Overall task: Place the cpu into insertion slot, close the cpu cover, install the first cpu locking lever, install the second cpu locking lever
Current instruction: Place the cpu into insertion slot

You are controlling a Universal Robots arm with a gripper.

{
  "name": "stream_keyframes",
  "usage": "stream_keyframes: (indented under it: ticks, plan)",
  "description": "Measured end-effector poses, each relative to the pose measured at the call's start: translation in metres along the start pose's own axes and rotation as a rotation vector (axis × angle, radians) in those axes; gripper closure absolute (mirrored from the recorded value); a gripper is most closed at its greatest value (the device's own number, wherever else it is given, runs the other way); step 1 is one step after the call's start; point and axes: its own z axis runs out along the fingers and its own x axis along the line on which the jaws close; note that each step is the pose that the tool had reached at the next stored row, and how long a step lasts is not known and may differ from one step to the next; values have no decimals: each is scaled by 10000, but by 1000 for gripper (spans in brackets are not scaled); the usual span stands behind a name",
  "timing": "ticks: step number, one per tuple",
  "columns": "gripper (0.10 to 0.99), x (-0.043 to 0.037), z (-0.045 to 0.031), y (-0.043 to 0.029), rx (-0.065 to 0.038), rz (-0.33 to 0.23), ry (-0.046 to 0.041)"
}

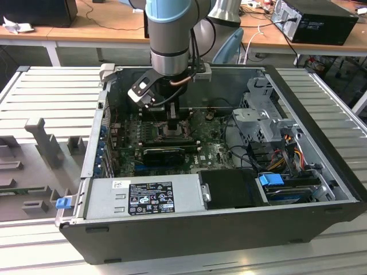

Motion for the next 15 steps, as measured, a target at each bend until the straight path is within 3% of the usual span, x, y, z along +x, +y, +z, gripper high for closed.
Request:
stream_keyframes:
  ticks: [1, 3, 4, 15]
  plan:
    - [929, 0, -3, 0, -1, 0, 0]
    - [929, 0, -5, 0, -1, 0, 0]
    - [980, 0, -8, 0, -1, 0, -2]
    - [980, 1, -41, 2, -1, 2, -2]
